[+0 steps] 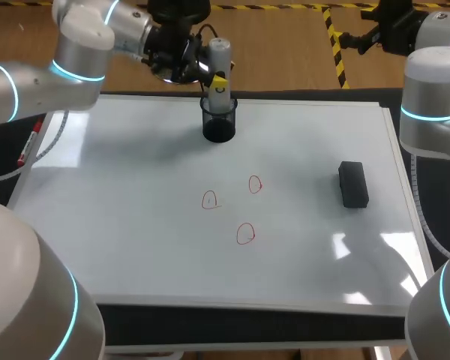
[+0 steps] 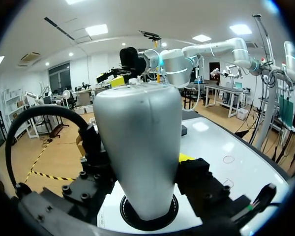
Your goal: Pick up the inspection probe, press it on each red-marked spot on the whiteboard one by one, put down the probe, pick up the eraser, and wipe off all the red marks.
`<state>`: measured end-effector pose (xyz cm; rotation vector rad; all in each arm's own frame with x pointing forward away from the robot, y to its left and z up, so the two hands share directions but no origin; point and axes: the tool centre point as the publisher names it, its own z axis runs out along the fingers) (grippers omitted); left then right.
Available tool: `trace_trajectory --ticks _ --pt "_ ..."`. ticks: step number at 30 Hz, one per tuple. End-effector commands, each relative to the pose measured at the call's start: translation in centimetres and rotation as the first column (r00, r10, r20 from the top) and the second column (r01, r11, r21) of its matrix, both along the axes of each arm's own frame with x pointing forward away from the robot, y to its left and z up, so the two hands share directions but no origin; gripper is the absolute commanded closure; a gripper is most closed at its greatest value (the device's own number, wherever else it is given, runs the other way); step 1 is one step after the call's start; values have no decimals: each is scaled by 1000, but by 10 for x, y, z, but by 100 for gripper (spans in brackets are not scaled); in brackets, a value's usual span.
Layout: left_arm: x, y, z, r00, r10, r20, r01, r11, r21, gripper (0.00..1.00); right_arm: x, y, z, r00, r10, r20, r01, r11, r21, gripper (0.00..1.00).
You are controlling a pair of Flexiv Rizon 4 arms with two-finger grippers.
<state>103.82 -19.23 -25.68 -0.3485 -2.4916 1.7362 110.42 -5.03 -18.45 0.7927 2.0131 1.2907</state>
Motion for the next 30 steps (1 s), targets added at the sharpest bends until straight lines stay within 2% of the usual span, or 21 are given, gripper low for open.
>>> trace_trajectory --ticks 1,17,30 --pt "-9 -1 8 1000 19 21 -19 1000 8 100 0 0 0 1000 0 0 0 1000 0 0" --pt "-8 3 12 999 29 41 -30 1000 8 100 0 0 0 1000 0 0 0 1000 0 0" --pt "-8 5 28 999 31 29 -31 1000 -3 100 0 0 0 1000 0 0 0 1000 0 0"
